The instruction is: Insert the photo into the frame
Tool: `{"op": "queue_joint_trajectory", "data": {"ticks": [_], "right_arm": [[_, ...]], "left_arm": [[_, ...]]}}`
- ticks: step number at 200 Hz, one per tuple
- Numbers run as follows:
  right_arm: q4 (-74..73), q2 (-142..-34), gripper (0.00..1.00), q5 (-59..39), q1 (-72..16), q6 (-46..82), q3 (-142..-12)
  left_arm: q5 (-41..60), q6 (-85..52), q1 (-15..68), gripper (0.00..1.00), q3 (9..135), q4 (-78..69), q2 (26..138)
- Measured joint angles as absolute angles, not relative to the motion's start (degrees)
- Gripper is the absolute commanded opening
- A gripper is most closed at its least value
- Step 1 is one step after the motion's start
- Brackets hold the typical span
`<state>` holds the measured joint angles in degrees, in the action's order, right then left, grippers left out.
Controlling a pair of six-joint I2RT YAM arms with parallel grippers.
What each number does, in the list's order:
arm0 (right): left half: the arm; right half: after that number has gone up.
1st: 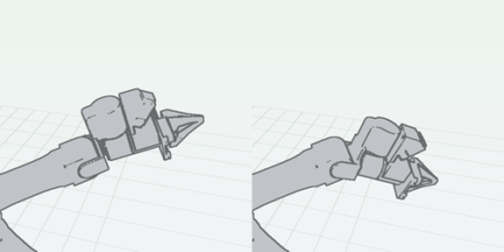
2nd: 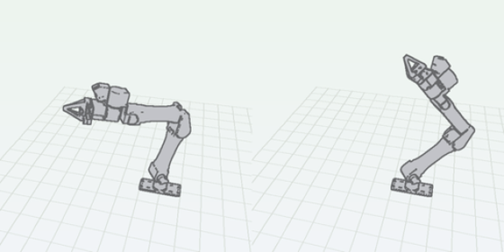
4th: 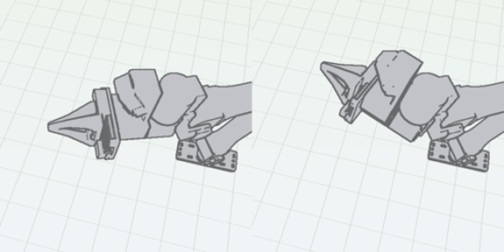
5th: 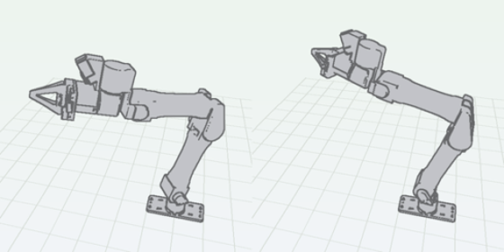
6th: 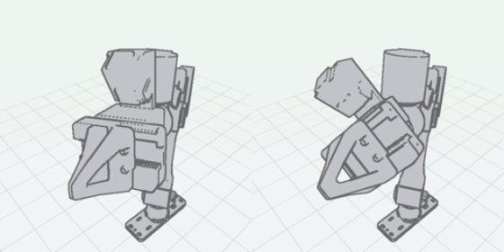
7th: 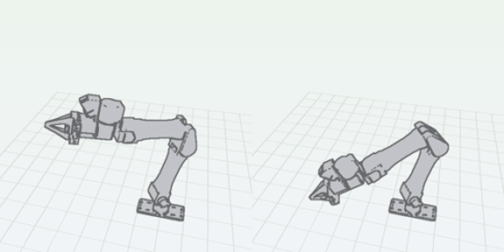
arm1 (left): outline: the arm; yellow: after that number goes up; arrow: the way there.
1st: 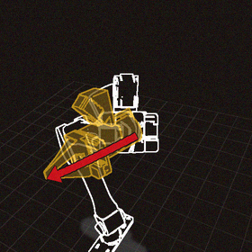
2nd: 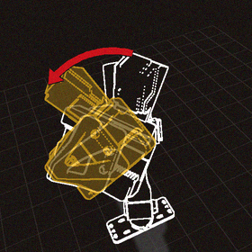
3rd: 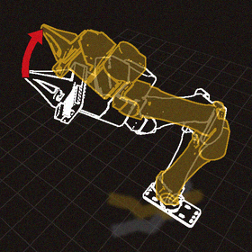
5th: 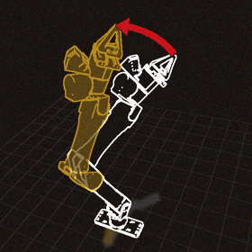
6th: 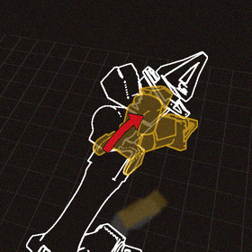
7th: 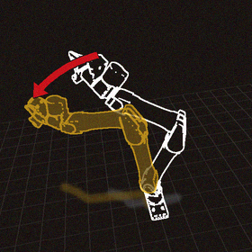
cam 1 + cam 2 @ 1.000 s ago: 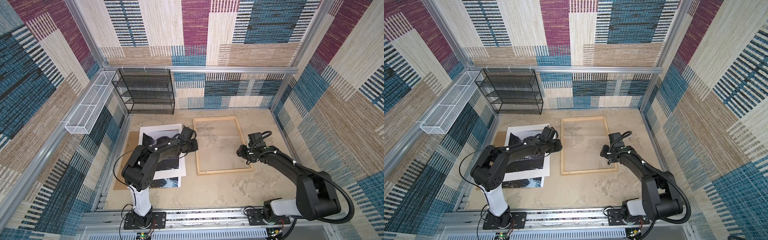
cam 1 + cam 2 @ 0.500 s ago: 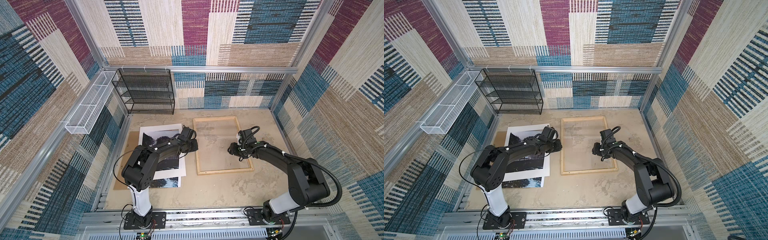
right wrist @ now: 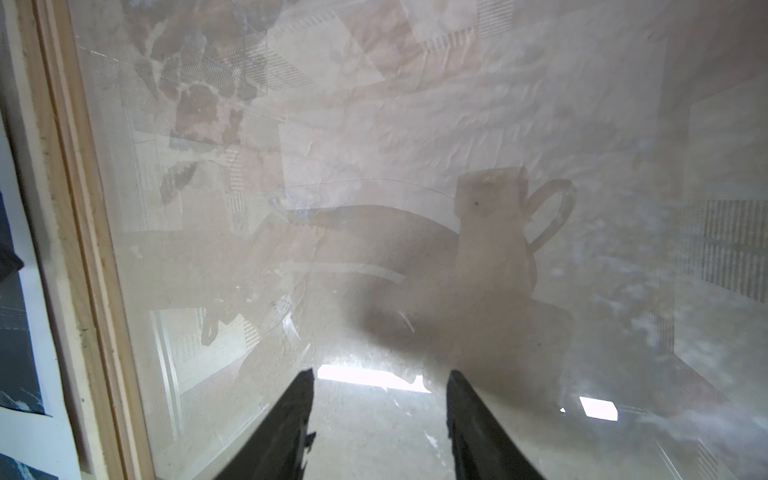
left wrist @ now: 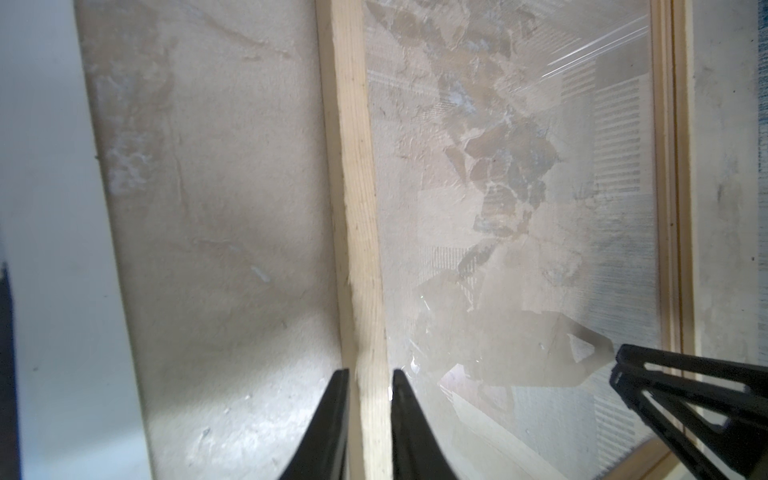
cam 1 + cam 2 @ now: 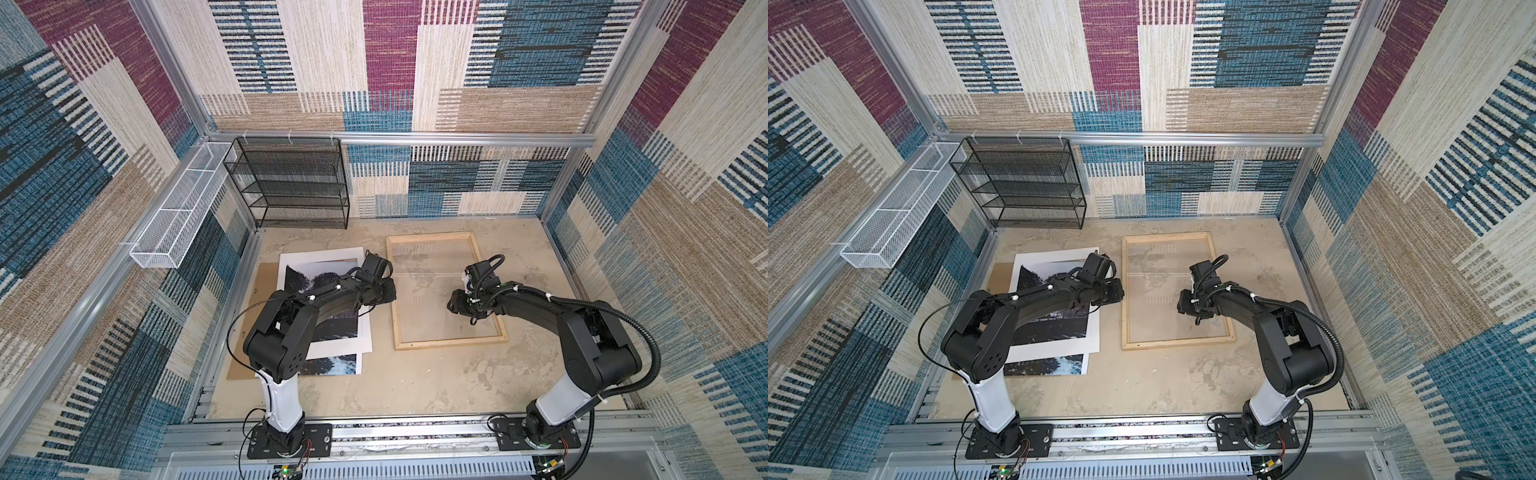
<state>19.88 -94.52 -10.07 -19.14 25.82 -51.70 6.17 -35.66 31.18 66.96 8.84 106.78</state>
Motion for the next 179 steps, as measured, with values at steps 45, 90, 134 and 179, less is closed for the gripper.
{"op": "queue_joint_trajectory", "data": {"ticks": [45,90,134,179], "right_arm": [[19.2,-95.13,0.54,-10.04,-19.16,25.65,-51.68],[17.96,-95.66,0.54,-10.07,-19.16,25.65,-51.59],[17.76,-93.84,0.54,-11.49,-19.18,25.41,-51.99],[16.4,-95.07,0.54,-13.06,-19.44,24.75,-54.54]], "left_arm": [[6.17,-35.64,31.18,0.23,66.96,8.84,106.78],[6.17,-35.64,31.18,0.23,66.94,8.84,106.76],[6.17,-35.64,31.18,0.23,66.94,8.84,106.76],[6.22,-35.64,31.18,0.23,66.94,8.84,106.78]]}}
